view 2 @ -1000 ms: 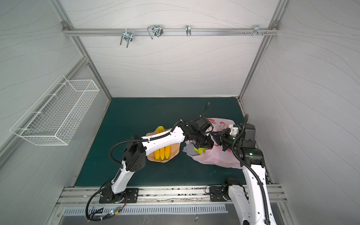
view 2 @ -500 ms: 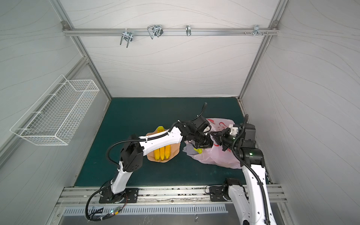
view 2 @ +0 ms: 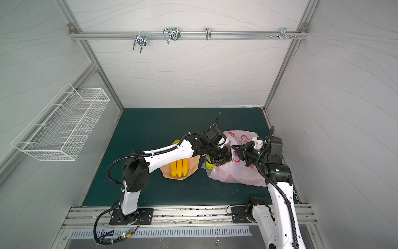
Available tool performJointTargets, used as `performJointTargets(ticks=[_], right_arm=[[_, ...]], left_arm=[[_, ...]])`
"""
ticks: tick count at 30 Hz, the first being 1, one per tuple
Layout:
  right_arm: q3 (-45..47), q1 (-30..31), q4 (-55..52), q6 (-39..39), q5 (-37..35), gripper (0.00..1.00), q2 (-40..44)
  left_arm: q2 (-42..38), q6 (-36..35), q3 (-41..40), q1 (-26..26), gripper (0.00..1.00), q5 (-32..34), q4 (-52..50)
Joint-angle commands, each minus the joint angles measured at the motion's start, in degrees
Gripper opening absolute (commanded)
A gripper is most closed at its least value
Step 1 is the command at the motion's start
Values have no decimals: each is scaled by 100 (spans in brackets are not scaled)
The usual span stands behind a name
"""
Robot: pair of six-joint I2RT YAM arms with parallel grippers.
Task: Place the fruits into the plastic bag
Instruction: Place the fruit in the plastic bag.
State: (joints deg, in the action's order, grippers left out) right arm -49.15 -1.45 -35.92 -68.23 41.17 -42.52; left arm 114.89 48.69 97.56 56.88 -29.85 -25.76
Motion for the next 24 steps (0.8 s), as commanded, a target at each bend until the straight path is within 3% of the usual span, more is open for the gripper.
performJointTargets(ticks=[1,13,24], right_arm=[[54,9,-38,-129,-19,6,7],[0,-57,-265,25,-38,6,43],[-105,-223,-859,459,-318,6,42]], left_arm=[[-19,155,-7,77,98,-243,464],[-245,-76,150,-45,99,65,-118],[-462,-1016,638,-59,98,833,-1883]])
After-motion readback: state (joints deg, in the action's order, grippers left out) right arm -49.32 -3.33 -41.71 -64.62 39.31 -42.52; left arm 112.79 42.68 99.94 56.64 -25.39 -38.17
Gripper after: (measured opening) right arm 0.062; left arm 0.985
